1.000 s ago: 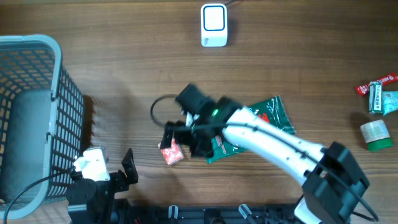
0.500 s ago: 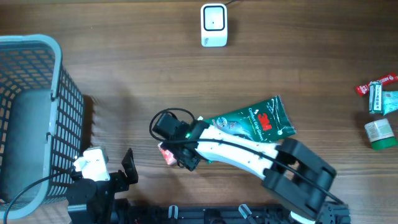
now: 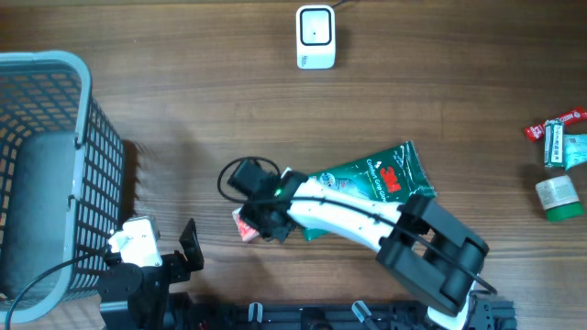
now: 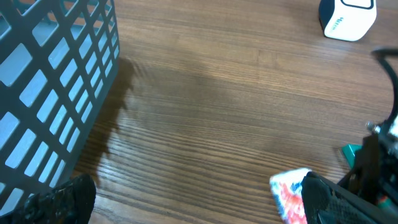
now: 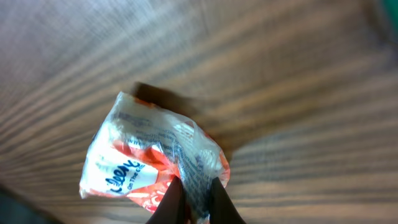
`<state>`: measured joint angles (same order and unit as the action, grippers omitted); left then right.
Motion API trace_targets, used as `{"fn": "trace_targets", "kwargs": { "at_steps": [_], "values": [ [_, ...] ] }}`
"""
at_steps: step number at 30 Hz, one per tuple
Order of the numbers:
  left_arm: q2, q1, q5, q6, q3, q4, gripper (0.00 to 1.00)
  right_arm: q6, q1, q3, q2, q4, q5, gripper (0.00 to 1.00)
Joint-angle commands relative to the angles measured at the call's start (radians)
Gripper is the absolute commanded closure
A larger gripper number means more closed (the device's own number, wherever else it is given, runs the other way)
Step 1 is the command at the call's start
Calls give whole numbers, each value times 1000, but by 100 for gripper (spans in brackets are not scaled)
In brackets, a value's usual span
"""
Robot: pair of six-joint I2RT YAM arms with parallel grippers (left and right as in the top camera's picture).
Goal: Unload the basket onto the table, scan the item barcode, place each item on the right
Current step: 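Hold Kleenex pack up in front of the barcode scanner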
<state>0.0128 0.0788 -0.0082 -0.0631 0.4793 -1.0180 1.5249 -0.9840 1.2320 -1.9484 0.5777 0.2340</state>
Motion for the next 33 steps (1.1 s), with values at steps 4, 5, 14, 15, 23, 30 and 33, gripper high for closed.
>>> {"fn": "trace_targets", "kwargs": {
  "at_steps": [4, 5, 14, 15, 23, 30, 33],
  "values": [
    [-7, 2, 12, -5, -5, 3, 0, -533, 219, 12, 238, -92, 579, 96],
    [-7, 2, 12, -5, -5, 3, 0, -528, 272, 12, 269, -92, 763, 96],
    [-7, 2, 12, -5, -5, 2, 0, -73, 462, 11, 291, -93, 1362, 96],
    [-7, 2, 12, -5, -5, 3, 0, -75, 475, 11, 291, -99, 1383, 96],
    [-7, 2, 12, -5, -5, 3, 0, -85, 505, 11, 291, -118, 1380, 96],
    [-7, 2, 12, -5, -5, 2, 0, -384, 414, 11, 290, -40, 128, 96],
    [-7, 2, 12, -5, -5, 2, 0, -685, 388, 11, 290, -40, -51, 96]
  ]
}}
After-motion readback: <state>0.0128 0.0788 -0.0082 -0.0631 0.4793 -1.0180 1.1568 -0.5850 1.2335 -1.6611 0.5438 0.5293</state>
